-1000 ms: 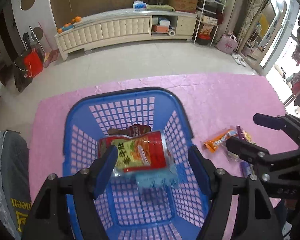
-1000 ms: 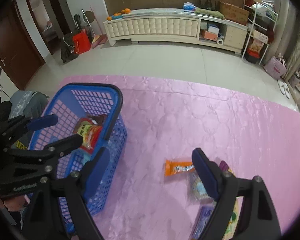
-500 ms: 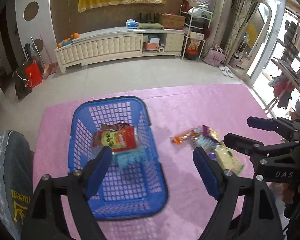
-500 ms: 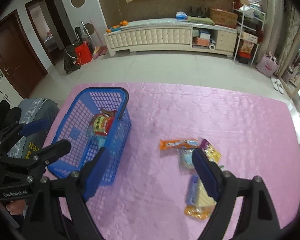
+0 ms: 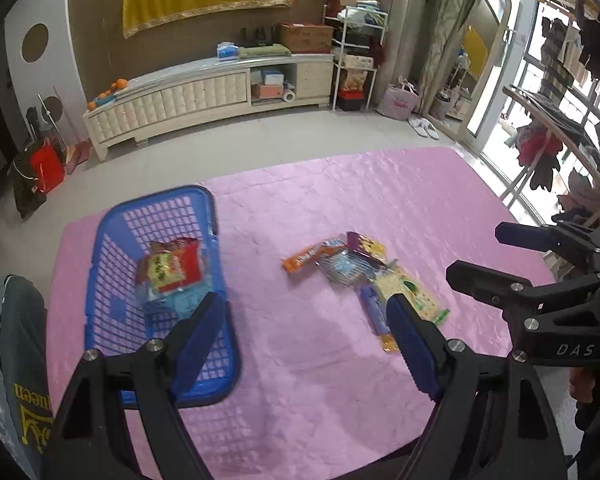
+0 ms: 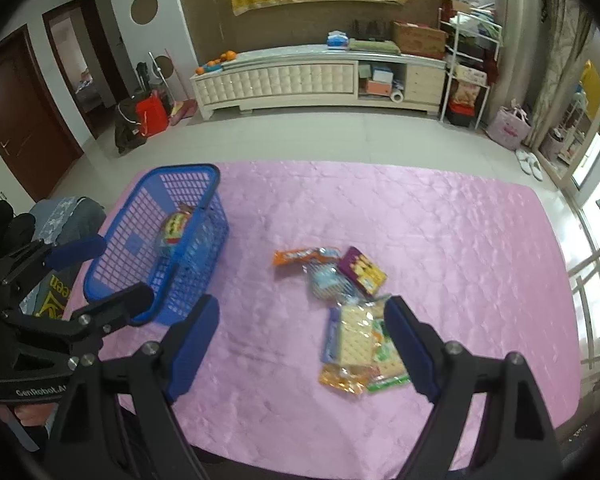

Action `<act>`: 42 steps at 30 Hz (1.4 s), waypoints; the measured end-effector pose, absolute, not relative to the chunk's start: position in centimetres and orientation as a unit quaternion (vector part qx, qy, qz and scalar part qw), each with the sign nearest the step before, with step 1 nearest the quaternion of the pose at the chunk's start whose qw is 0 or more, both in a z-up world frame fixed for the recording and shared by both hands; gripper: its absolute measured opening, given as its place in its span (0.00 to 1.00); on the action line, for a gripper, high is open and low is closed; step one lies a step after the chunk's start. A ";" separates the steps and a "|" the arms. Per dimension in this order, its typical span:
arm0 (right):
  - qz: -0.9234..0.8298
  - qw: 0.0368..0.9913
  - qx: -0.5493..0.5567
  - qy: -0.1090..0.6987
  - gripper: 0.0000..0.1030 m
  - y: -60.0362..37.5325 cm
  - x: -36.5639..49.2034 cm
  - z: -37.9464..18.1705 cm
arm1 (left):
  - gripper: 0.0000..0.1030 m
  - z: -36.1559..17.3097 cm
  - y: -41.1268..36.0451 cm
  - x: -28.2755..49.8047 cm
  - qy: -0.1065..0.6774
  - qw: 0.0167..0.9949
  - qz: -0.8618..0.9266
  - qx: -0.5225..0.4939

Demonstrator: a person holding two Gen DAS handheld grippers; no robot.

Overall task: Organize snacks
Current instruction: 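Move both tools from the basket toward the snack pile, then grasp the clear plain cracker packet with the left tool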

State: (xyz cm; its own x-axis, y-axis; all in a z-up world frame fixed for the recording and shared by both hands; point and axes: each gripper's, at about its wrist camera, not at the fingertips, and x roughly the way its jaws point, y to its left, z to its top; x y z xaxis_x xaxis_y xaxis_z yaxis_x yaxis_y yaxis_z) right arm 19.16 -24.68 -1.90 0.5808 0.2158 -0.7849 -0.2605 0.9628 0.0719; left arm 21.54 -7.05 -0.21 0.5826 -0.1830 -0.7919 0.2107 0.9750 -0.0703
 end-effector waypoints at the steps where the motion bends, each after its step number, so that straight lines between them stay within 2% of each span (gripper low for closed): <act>1: 0.132 0.888 -0.025 0.440 0.85 -25.2 19.2 -2.2 | 0.79 -0.5 -7.4 21.6 0.446 0.888 -0.112 0.015; 24: 0.065 0.853 0.047 0.516 0.85 -39.6 21.2 -12.1 | 0.79 -11.1 -22.4 26.7 0.557 0.820 -0.124 0.053; 41: 0.063 0.825 0.074 0.557 0.85 -43.2 23.8 -18.0 | 0.79 -18.7 -24.7 31.9 0.621 0.776 -0.072 0.083; 42: 0.063 0.824 0.075 0.558 0.85 -43.2 23.8 -18.0 | 0.76 -18.9 -24.7 31.9 0.623 0.775 -0.075 0.081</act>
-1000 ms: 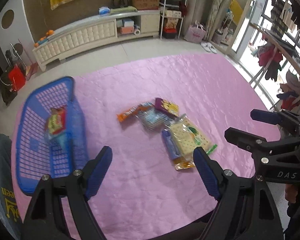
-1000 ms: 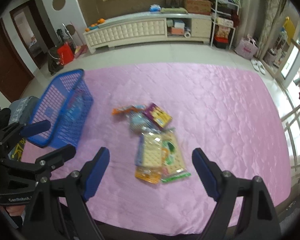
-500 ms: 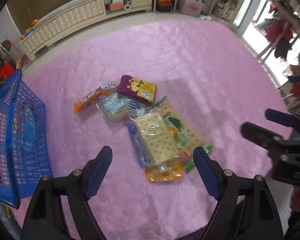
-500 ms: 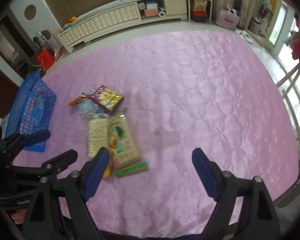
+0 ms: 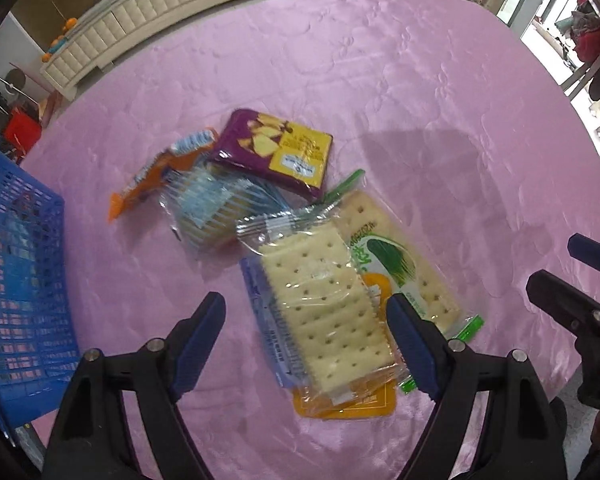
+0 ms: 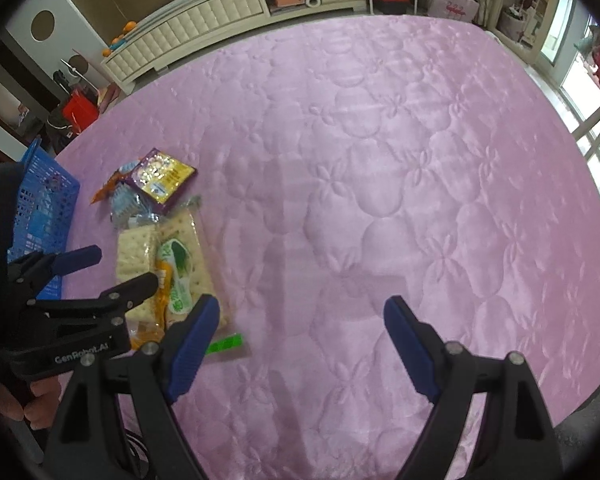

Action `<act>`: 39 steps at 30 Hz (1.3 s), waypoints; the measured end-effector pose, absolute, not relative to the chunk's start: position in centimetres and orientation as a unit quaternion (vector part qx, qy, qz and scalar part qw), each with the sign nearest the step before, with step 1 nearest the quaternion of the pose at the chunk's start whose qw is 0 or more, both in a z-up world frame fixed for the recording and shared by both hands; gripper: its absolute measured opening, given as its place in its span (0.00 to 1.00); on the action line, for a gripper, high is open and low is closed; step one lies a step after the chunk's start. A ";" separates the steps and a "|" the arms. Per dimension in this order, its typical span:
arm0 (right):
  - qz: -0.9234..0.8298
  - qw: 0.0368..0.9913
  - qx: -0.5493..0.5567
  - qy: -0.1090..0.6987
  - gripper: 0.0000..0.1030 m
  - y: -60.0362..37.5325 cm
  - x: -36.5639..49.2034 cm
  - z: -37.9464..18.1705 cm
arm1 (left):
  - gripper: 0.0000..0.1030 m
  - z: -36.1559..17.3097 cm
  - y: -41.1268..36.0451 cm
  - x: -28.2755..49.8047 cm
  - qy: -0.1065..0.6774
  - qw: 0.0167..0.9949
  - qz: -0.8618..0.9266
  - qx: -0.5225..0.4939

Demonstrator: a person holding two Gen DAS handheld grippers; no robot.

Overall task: Organize snacks
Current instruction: 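Grasp the clear plain cracker packet with the left tool, then grasp the green-label cracker packet with the right tool while the left holds its crackers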

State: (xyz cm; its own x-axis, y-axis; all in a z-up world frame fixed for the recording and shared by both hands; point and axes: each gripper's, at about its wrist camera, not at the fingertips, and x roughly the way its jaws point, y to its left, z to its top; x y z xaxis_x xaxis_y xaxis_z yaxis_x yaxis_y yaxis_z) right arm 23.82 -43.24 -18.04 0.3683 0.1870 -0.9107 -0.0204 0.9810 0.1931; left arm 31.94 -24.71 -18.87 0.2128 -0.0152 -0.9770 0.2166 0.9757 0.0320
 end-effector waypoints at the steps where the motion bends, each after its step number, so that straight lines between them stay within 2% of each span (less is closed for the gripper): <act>1: 0.062 0.823 0.075 0.560 0.85 -43.2 23.7 -18.2 | 0.72 -19.1 -24.8 32.0 0.623 0.775 -0.076 0.077; 3: 0.060 0.822 0.073 0.562 0.85 -43.1 23.6 -18.4 | 0.56 -19.2 -24.4 31.8 0.628 0.772 -0.077 0.062; 5: 0.057 0.820 0.070 0.565 0.85 -43.2 23.5 -18.5 | 0.48 -19.3 -23.8 31.6 0.634 0.769 -0.069 0.051; 9: 0.055 0.819 0.063 0.568 0.85 -42.7 23.1 -18.6 | 0.43 -18.9 -22.4 30.8 0.633 0.770 -0.071 0.038; 25: 0.104 0.798 -0.048 0.592 0.85 -35.6 23.5 -21.3 | 0.41 -16.4 -15.5 26.0 0.603 0.792 -0.090 0.022; 39: 0.116 0.786 -0.116 0.596 0.85 -29.2 23.6 -22.8 | 0.41 -18.2 -13.7 25.0 0.603 0.791 -0.104 0.009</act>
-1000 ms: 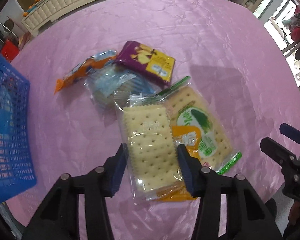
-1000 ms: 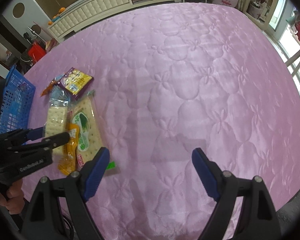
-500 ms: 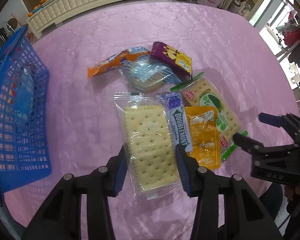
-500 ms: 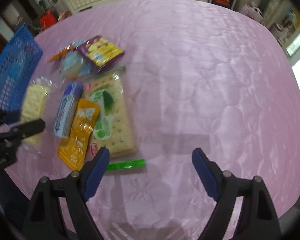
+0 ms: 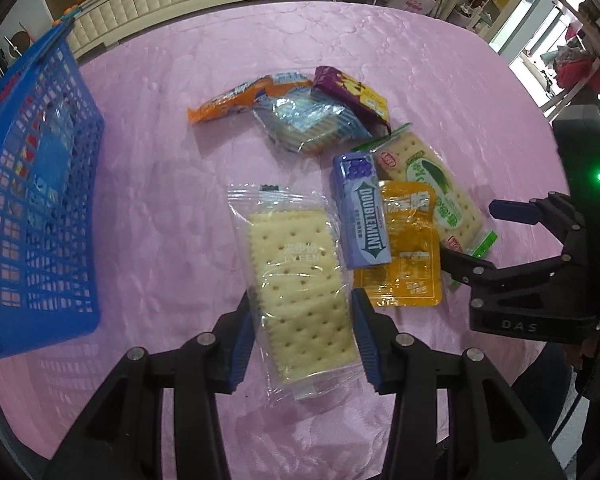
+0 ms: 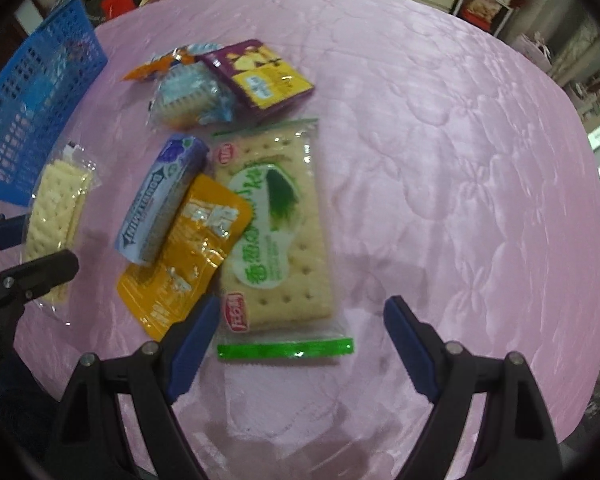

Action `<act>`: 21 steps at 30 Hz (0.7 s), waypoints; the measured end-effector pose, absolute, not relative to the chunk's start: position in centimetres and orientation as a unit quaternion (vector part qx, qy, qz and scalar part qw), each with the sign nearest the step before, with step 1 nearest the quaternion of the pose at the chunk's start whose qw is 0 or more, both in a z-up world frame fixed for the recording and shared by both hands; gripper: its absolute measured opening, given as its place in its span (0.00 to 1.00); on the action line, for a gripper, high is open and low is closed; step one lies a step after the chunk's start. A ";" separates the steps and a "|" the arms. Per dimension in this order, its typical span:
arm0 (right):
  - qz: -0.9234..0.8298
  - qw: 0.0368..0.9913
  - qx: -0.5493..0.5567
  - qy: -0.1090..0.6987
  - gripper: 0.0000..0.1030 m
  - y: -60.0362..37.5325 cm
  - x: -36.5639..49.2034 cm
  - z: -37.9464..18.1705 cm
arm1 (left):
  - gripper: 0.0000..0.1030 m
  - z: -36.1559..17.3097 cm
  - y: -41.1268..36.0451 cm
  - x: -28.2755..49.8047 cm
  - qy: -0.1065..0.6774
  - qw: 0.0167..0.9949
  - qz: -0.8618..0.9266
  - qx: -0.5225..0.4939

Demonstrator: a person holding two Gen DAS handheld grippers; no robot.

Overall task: Organize snacks
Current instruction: 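Grasp the green-label cracker packet with the right tool while the left holds its crackers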

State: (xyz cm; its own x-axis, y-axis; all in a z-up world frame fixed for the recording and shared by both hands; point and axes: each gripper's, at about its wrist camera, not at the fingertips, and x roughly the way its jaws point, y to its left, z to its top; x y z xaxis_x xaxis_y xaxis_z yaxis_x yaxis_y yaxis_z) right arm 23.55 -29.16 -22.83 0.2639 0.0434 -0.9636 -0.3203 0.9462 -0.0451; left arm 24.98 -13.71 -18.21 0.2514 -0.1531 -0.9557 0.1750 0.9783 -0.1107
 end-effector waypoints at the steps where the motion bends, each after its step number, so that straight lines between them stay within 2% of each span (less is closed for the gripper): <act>1: 0.116 0.785 -0.121 0.597 0.85 -28.7 23.7 -23.2 | 0.41 -18.2 -13.7 24.9 0.603 0.791 -0.104 0.008; 15: 0.116 0.800 -0.108 0.578 0.86 -25.2 28.7 -23.6 | 0.41 -18.1 -11.9 25.6 0.594 0.796 -0.116 -0.007; 17: 0.116 0.803 -0.111 0.574 0.90 -25.0 29.2 -23.6 | 0.41 -18.2 -11.7 25.9 0.594 0.796 -0.115 -0.006; 19: 0.106 0.804 -0.095 0.577 0.98 -25.2 30.0 -23.9 | 0.41 -18.5 -11.8 26.3 0.594 0.796 -0.115 -0.007; 21: 0.106 0.809 -0.096 0.570 1.00 -25.3 30.0 -24.3 | 0.41 -18.7 -11.6 26.3 0.594 0.796 -0.116 -0.015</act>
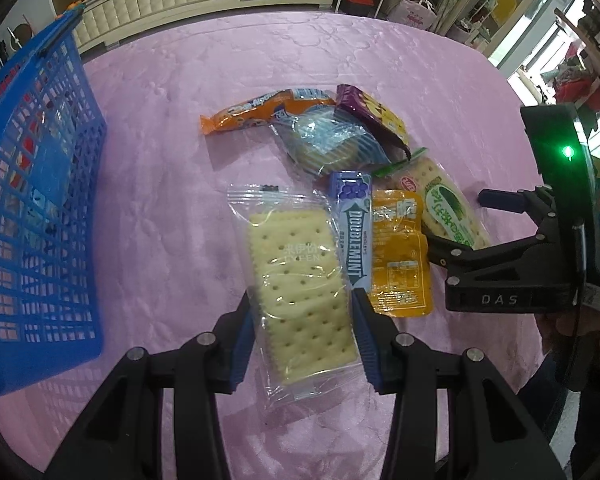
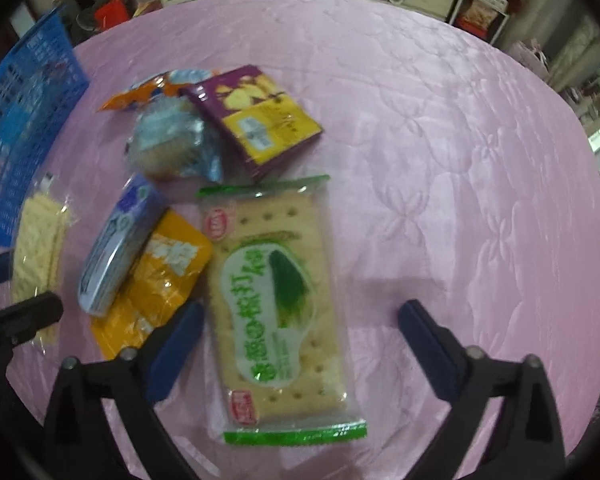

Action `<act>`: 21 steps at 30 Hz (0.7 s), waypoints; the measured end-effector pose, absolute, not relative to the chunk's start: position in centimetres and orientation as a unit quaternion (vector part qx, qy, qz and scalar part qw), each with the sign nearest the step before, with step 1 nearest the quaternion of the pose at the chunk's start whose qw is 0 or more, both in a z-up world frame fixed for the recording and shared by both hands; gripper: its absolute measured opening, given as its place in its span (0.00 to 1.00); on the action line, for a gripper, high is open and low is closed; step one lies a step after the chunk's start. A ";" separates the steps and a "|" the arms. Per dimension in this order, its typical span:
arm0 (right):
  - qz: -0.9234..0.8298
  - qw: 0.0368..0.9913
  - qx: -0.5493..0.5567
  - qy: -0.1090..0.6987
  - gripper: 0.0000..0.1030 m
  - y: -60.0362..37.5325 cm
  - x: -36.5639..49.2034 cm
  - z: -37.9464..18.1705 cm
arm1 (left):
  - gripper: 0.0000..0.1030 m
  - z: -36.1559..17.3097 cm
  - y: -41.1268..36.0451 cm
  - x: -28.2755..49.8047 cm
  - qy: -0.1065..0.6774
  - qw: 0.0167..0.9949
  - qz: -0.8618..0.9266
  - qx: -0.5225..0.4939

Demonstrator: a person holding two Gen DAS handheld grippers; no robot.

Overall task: Organize snacks
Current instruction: 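Grasp the green-label cracker packet with the right tool while the left holds its crackers, then carry both cracker packets over the basket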

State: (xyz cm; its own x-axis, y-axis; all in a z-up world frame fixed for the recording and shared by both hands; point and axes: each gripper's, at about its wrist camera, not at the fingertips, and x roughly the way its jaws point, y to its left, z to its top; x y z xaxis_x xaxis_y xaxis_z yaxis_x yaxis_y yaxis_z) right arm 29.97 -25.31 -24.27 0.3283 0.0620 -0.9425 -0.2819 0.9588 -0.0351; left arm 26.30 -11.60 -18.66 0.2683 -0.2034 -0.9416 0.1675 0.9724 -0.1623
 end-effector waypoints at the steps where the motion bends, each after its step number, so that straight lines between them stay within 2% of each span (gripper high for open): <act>1: 0.106 0.812 -0.096 0.566 1.00 -25.1 30.0 -24.3 | 0.41 -18.8 -11.5 26.4 0.593 0.796 -0.117 -0.018; 6: 0.107 0.807 -0.094 0.573 0.97 -28.1 28.4 -24.0 | 0.41 -18.9 -11.0 26.0 0.593 0.797 -0.112 -0.014; 8: 0.114 0.809 -0.100 0.568 0.84 -27.6 27.6 -22.9 | 0.41 -18.8 -11.1 25.7 0.591 0.799 -0.110 -0.013; 9: 0.120 0.811 -0.104 0.563 0.65 -27.7 27.3 -22.3 | 0.41 -18.7 -11.1 25.7 0.591 0.800 -0.109 -0.014; 10: 0.116 0.814 -0.110 0.559 0.57 -27.4 27.0 -21.7 | 0.41 -18.6 -11.1 25.6 0.590 0.800 -0.108 -0.015; 16: 0.096 0.811 -0.068 0.573 0.57 -29.2 26.2 -20.6 | 0.41 -16.9 -11.2 24.3 0.579 0.808 -0.110 -0.007; 21: 0.098 0.828 -0.058 0.550 0.57 -30.2 25.0 -16.2 | 0.41 -14.5 -10.8 22.8 0.558 0.822 -0.110 -0.011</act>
State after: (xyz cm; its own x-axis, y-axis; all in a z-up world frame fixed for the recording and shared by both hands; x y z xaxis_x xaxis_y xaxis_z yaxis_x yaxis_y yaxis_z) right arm 25.04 -30.17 -16.23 0.3763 0.0985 -0.9212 -0.2264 0.9740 0.0117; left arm 22.81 -10.76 -14.49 0.3528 -0.1926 -0.9157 0.1682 0.9757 -0.1404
